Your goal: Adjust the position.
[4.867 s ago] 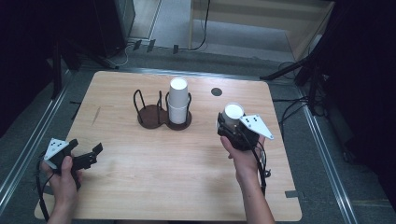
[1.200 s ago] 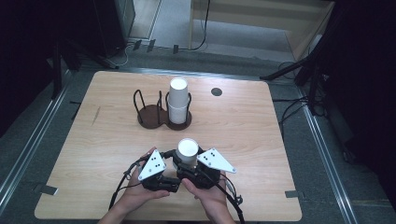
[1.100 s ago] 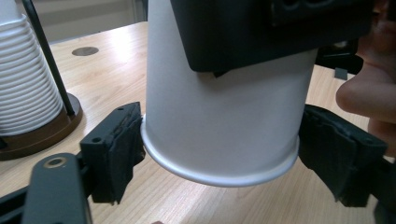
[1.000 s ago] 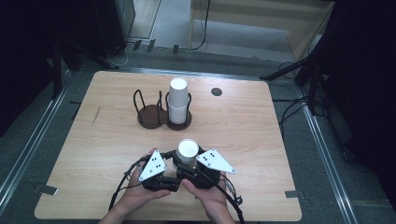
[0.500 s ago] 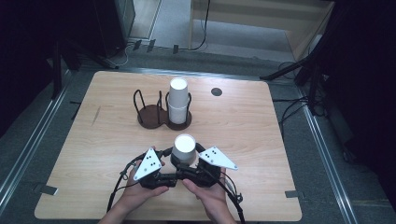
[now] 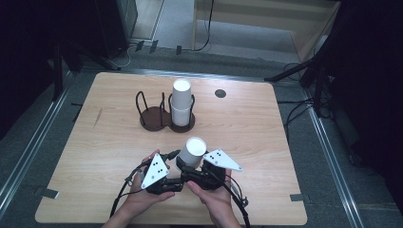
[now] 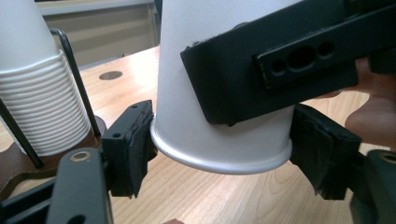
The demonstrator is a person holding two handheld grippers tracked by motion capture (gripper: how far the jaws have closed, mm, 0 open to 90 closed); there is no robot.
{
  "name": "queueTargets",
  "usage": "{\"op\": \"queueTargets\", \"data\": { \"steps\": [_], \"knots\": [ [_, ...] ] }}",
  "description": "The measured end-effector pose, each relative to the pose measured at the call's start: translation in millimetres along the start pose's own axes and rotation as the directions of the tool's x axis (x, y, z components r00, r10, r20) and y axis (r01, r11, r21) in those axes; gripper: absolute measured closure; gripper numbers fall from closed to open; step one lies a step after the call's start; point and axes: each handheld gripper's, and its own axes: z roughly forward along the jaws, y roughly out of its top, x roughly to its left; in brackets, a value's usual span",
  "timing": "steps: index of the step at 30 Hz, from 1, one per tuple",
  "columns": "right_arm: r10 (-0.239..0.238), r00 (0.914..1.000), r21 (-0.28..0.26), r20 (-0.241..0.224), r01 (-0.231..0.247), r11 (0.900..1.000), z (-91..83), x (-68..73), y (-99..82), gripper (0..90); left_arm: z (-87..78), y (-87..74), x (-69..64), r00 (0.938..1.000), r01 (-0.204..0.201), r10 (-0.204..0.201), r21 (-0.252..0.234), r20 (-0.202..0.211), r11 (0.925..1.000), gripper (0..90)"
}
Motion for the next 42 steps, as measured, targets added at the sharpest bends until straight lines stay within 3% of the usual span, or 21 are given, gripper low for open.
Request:
{"op": "queueTargets", "data": {
  "steps": [4,10,13,19,28,31,32,33,34,35,36,37,38,42],
  "knots": [
    [-0.042,0.9991,-0.002,0.004,0.042,0.9991,-0.2,3.9,-0.9,24.9,-0.1,3.0,1.3,0.9999,-0.012,0.012,0.038,0.003,0.9992,17.6],
    [-0.048,0.9988,-0.002,0.012,0.048,0.9988,-1.0,5.3,-1.1,27.4,-0.5,4.1,1.6,0.9997,-0.022,0.023,0.054,-0.006,0.9983,14.6],
    [-0.048,0.9980,-0.021,0.041,0.049,0.9986,-3.8,1.6,1.5,29.7,-1.6,2.7,4.3,0.9997,-0.023,0.023,0.069,-0.007,0.9974,16.5],
    [-0.042,0.9941,-0.050,0.100,0.048,0.9976,-12.9,-13.7,11.5,30.9,-5.7,0.8,19.0,0.9996,0.015,-0.013,0.074,-0.024,0.9971,16.4],
    [-0.057,0.9894,-0.063,0.134,0.066,0.9958,-17.4,-19.8,16.8,31.3,-15.4,5.2,32.8,0.9979,0.048,-0.046,0.051,-0.045,0.9975,17.0],
    [-0.152,0.9691,-0.049,0.194,0.164,0.9852,-14.3,-16.7,13.1,31.2,-22.3,10.1,37.2,0.9967,0.070,-0.069,0.023,-0.044,0.9973,19.9],
    [-0.152,0.9691,-0.049,0.194,0.164,0.9852,-14.3,-16.7,13.1,31.2,-24.4,12.3,39.2,0.9960,0.081,-0.081,0.016,-0.039,0.9965,19.9],
    [-0.198,0.9538,-0.033,0.226,0.211,0.9770,-11.2,-15.2,9.5,31.2,-27.9,16.2,42.8,0.9941,0.105,-0.105,0.007,-0.028,0.9944,19.9],
    [-0.198,0.9538,-0.033,0.226,0.211,0.9770,-11.2,-15.2,9.5,31.2,-27.9,16.2,42.8,0.9941,0.105,-0.105,0.007,-0.028,0.9944,20.2],
    [-0.242,0.9382,-0.018,0.248,0.254,0.9670,-8.2,-13.2,5.9,31.2,-29.2,17.6,44.2,0.9930,0.116,-0.116,0.006,-0.020,0.9932,20.8],
    [-0.242,0.9382,-0.018,0.248,0.254,0.9670,-8.2,-13.2,5.9,31.2,-30.3,18.6,45.4,0.9924,0.123,-0.123,0.010,-0.007,0.9924,20.8],
    [-0.259,0.9324,-0.010,0.251,0.271,0.9626,-7.0,-12.1,4.3,31.2,-30.9,19.4,46.2,0.9914,0.130,-0.130,0.016,0.009,0.9914,21.2],
    [-0.289,0.9205,0.000,0.263,0.299,0.9542,-5.2,-10.7,2.4,31.2,-30.9,19.7,46.4,0.9907,0.134,-0.135,0.022,0.021,0.9907,21.4],
    [-0.337,0.9009,0.026,0.274,0.343,0.9389,-1.3,-8.9,-1.5,31.2,-31.9,22.4,45.4,0.9901,0.129,-0.130,0.029,0.052,0.9912,22.4]
  ]
}}
